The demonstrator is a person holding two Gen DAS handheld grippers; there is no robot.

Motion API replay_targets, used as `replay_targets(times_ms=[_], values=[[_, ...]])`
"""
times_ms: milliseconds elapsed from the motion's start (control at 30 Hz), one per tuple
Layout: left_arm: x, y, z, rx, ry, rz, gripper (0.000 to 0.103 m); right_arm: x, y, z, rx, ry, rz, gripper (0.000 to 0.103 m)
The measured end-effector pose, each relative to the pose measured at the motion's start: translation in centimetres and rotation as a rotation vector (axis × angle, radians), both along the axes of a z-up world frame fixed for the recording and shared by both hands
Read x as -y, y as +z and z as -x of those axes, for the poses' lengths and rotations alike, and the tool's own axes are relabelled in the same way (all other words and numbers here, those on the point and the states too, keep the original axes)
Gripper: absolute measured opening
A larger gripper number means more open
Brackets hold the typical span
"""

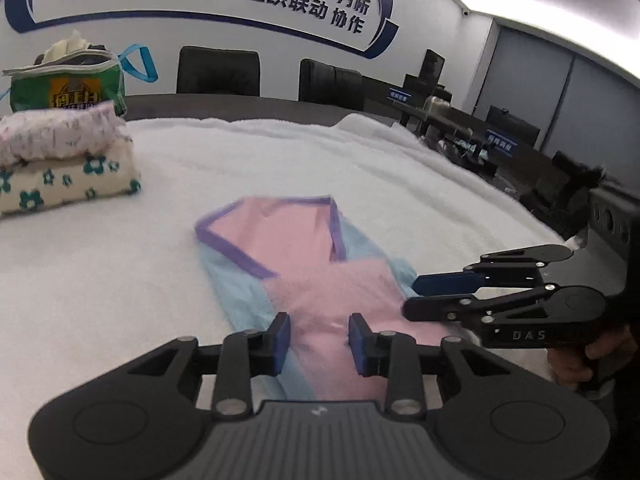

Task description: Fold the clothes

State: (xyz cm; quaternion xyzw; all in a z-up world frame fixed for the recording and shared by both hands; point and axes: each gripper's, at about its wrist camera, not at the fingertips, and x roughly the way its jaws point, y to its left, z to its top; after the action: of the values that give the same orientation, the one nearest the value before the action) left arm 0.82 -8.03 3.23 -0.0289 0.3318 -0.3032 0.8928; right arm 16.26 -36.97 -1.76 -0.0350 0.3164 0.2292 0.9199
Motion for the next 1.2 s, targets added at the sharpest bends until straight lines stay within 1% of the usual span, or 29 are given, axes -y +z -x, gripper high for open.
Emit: replay_targets(times_ms=[33,67,100,133,200,233,267,333,367,400,433,467,500,533,600,633,700,733,800,833,867,933,967,1000,1033,1067,1100,1167,1200], values=[[-0.6,0.8,-1.0,-0.008,0.004,0.015,0.046,0.4,1.1,0.1,0.032,-0.004,-0.011,0.033],[-0.9,1.3,-2.6,-0.027,0.010,0.020,0.059,0.9,2.1,-0.1,0.070,-0.010,-0.025,0.037],[-1.1,1.6,-4.5,-0.051,0.017,0.020,0.060,1.3,3.1,-0.7,0.096,-0.024,-0.031,0.043],[-1.0,1.6,-6.6,-0.083,0.031,0.017,0.059,1.5,3.4,-2.3,0.092,-0.041,-0.021,0.043],[-0.6,1.1,-10.8,-0.148,0.072,0.000,0.054,1.9,3.7,-6.0,0.074,-0.077,0.004,0.043],[-0.2,0.7,-12.4,-0.158,0.099,-0.022,0.051,2.2,3.8,-7.8,0.064,-0.095,0.016,0.042],[0.2,0.4,-13.6,-0.162,0.115,-0.043,0.047,2.1,3.4,-10.1,0.025,-0.114,0.031,0.042],[1.0,-0.4,-15.2,-0.174,0.125,-0.068,0.046,2.1,2.5,-13.4,-0.035,-0.118,0.022,0.042],[1.2,-0.7,-15.6,-0.185,0.122,-0.066,0.041,2.0,2.2,-14.4,-0.066,-0.103,0.011,0.042],[1.5,-1.1,-15.9,-0.200,0.115,-0.064,0.028,1.8,1.8,-15.3,-0.097,-0.086,-0.001,0.041],[1.7,-1.4,-15.9,-0.206,0.106,-0.068,0.021,1.8,1.4,-15.8,-0.126,-0.080,-0.009,0.037],[1.8,-1.6,-15.9,-0.205,0.096,-0.075,0.008,1.8,0.9,-16.3,-0.154,-0.077,-0.016,0.032],[2.0,-1.7,-15.7,-0.194,0.089,-0.086,0.004,1.8,0.5,-16.8,-0.182,-0.073,-0.024,0.014],[2.0,-1.7,-15.4,-0.174,0.075,-0.092,0.004,1.8,0.2,-16.7,-0.182,-0.072,-0.027,0.008],[1.7,-1.3,-14.3,-0.130,0.014,-0.060,0.001,2.0,0.1,-15.6,-0.151,-0.058,-0.036,0.006],[1.5,-1.0,-13.6,-0.114,0.005,-0.049,0.001,2.2,0.5,-14.6,-0.122,-0.043,-0.044,0.005],[0.9,0.3,-11.0,-0.049,-0.017,-0.034,0.001,2.6,1.3,-12.6,-0.065,-0.011,-0.060,0.005],[0.6,1.1,-9.3,-0.008,-0.033,-0.029,0.000,3.0,2.0,-11.0,-0.026,0.008,-0.062,0.005],[-0.2,2.1,-4.4,0.095,-0.046,-0.033,0.001,3.7,3.5,-7.6,0.043,0.032,-0.051,0.005],[-0.6,2.1,-1.7,0.142,-0.044,-0.042,0.001,4.0,4.1,-5.8,0.070,0.034,-0.034,0.005],[-1.0,1.7,0.7,0.166,-0.045,-0.050,0.001,4.3,4.4,-3.7,0.094,0.050,-0.022,0.005],[-2.0,0.0,4.1,0.147,-0.032,-0.035,0.007,4.9,4.5,0.5,0.127,0.066,-0.004,0.007],[-2.7,-0.7,5.3,0.115,-0.034,-0.020,0.015,5.3,4.3,2.4,0.133,0.060,0.000,0.007],[-3.6,-0.9,5.9,0.085,-0.040,0.022,0.025,5.3,4.0,2.5,0.120,0.040,-0.021,0.012],[-4.6,-0.9,6.4,0.058,-0.044,0.077,0.029,5.3,3.7,2.3,0.103,0.017,-0.046,0.028],[-5.7,-0.9,6.8,0.032,-0.048,0.131,0.040,5.3,3.4,2.1,0.086,-0.006,-0.072,0.038],[-6.6,-0.4,6.7,0.024,-0.027,0.177,0.052,5.2,3.1,1.9,0.069,-0.029,-0.097,0.051],[-7.1,0.9,5.5,0.031,0.072,0.181,0.065,5.2,2.4,1.6,0.035,-0.076,-0.148,0.051],[-6.9,1.2,4.6,0.027,0.117,0.168,0.067,5.1,2.1,1.4,0.018,-0.099,-0.173,0.051]])
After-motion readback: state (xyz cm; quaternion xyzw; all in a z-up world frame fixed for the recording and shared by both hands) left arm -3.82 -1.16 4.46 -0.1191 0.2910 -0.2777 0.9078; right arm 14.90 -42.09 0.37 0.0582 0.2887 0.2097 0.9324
